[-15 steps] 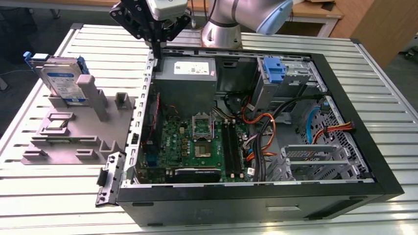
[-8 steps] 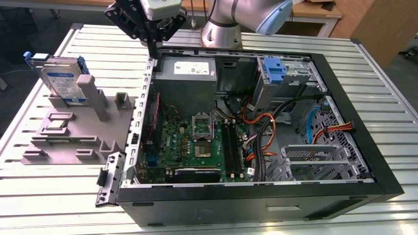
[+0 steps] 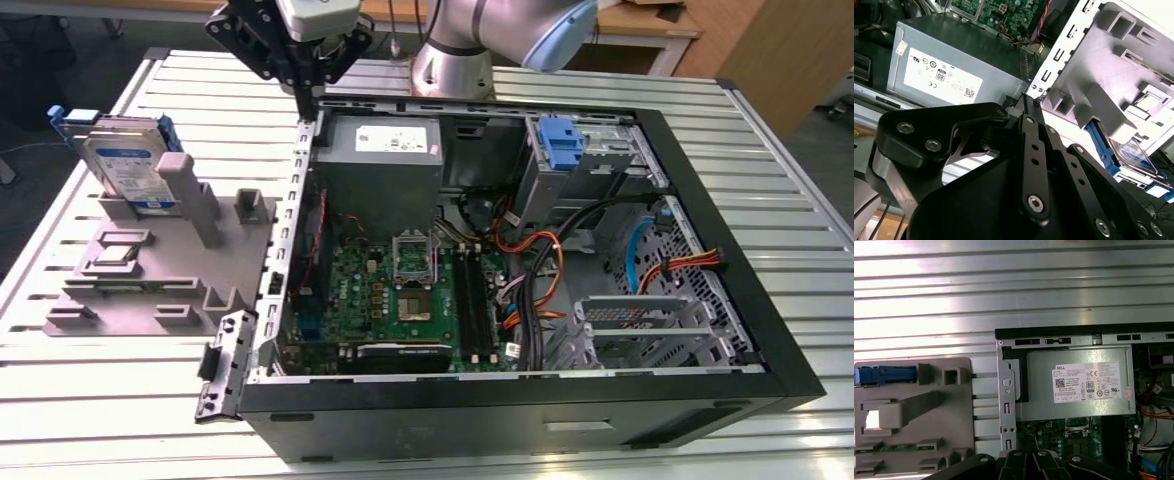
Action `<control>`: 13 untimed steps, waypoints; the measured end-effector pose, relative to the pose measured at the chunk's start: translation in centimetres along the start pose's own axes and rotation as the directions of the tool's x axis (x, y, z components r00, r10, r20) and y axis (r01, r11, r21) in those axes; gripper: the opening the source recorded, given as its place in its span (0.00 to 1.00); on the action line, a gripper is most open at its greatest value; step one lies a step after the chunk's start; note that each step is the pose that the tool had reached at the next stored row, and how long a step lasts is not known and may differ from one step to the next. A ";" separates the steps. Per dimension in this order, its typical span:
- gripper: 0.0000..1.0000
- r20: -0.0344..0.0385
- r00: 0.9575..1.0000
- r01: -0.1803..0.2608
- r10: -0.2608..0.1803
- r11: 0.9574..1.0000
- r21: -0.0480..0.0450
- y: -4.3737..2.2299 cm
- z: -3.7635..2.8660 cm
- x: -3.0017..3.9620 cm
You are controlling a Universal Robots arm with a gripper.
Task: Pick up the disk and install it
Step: 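Reach for the disk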
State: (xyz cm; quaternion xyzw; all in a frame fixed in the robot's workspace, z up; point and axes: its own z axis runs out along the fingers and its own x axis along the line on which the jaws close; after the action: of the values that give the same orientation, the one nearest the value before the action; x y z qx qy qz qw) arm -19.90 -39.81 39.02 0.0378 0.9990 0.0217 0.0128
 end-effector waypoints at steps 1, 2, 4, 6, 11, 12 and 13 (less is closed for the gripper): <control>0.10 0.000 1.000 0.000 0.000 1.000 0.000 0.00 0.01 0.05; 0.10 0.000 1.000 0.000 0.000 1.000 0.000 0.01 0.01 0.10; 0.10 0.000 1.000 0.000 0.000 1.000 0.000 0.02 0.00 0.20; 0.10 0.000 1.000 0.000 0.000 1.000 0.000 0.03 0.01 0.34; 0.10 0.000 1.000 0.000 0.000 1.000 0.000 0.07 0.00 0.84; 0.10 0.000 1.000 0.000 0.000 1.000 0.000 0.09 0.00 0.93; 0.10 0.000 1.000 0.000 0.000 1.000 0.000 0.11 0.00 1.00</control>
State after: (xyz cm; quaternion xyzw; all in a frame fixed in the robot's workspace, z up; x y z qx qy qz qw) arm -20.89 -39.62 38.99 0.0379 0.9990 0.0217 0.0128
